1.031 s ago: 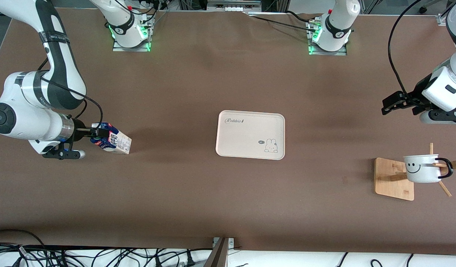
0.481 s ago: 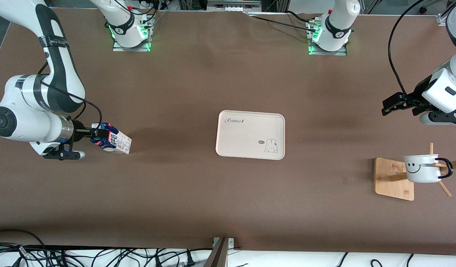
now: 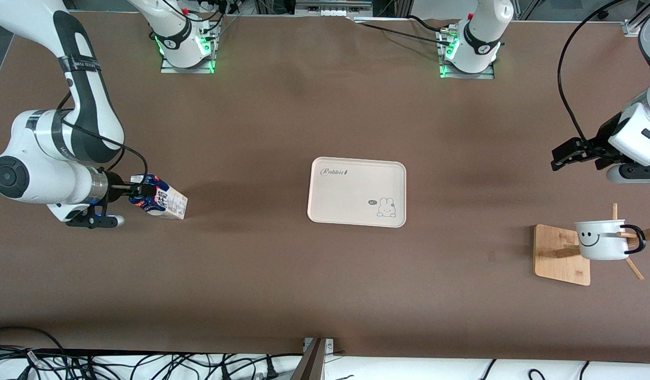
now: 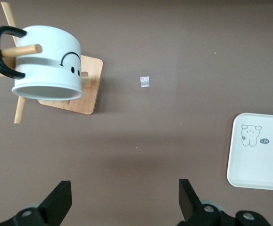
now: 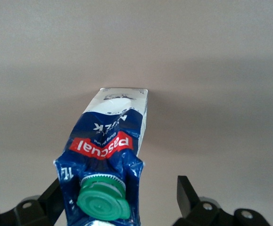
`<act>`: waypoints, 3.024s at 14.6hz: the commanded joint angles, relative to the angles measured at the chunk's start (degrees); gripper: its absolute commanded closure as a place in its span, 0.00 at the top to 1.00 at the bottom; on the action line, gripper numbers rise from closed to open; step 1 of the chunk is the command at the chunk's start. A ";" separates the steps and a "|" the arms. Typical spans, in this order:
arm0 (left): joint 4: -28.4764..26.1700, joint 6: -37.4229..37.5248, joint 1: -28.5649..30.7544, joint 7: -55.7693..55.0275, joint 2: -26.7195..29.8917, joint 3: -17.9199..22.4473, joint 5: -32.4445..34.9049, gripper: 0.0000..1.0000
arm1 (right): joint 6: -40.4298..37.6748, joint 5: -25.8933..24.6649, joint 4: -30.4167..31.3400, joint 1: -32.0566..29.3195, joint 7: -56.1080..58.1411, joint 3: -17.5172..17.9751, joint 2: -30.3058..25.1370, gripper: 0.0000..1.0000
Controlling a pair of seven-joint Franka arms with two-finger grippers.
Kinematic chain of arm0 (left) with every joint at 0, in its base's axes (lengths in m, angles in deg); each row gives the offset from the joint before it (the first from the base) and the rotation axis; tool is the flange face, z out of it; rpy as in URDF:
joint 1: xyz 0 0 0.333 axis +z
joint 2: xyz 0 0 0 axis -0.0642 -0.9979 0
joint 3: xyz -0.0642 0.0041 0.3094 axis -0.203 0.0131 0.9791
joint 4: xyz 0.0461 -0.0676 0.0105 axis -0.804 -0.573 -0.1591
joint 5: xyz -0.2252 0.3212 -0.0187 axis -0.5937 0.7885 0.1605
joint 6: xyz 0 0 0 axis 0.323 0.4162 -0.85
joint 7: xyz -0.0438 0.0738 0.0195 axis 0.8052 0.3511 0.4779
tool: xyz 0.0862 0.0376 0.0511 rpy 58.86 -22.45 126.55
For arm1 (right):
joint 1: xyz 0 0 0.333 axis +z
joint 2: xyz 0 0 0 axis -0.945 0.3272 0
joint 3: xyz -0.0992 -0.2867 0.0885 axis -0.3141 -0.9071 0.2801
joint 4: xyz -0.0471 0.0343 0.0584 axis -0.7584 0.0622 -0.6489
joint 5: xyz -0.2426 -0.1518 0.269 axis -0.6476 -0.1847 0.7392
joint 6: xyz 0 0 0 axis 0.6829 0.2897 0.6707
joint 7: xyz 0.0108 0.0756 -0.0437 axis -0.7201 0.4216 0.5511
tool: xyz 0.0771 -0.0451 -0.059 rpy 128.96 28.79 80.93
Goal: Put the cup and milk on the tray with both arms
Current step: 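Lift the carton with the right gripper while the left gripper reaches the mug, then carry the carton with the right gripper over the white tray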
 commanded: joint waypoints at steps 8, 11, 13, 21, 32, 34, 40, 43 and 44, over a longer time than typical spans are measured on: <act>-15.04 -30.81 2.94 0.63 0.43 -0.67 3.97 1.00 | -1.14 0.55 0.71 0.03 0.77 0.53 -0.53 0.31; -16.19 -35.26 2.85 0.80 0.08 -0.76 3.80 1.00 | -1.05 0.55 0.53 0.12 0.24 0.61 -0.53 0.31; -18.30 -35.17 2.68 -0.08 -0.54 -0.76 3.80 1.00 | -1.05 0.64 0.36 0.12 0.24 0.70 -0.70 0.31; -20.32 -39.45 2.94 0.54 0.70 -0.67 3.89 1.00 | -0.61 1.08 -0.61 0.21 0.24 3.68 -6.67 0.31; -29.12 -61.70 4.79 0.01 -0.97 -0.58 3.97 1.00 | -0.70 10.22 -5.27 6.51 -5.91 7.73 -8.00 0.31; -29.03 -64.07 4.96 0.19 -1.85 -0.49 4.85 1.00 | -1.84 7.42 -5.27 9.95 -7.91 7.73 -7.47 0.31; -28.59 -67.60 6.19 0.19 -3.52 -0.49 5.29 1.00 | -10.18 2.75 -15.08 19.53 -19.00 7.65 -0.89 0.30; -29.03 -69.88 7.51 0.45 -4.40 -0.41 8.44 1.00 | -10.81 2.92 -19.84 22.87 -19.27 7.64 1.84 0.30; -29.03 -69.89 7.77 0.45 -4.58 -0.49 9.24 1.00 | -10.90 2.92 -22.03 24.54 -19.45 7.56 3.07 0.30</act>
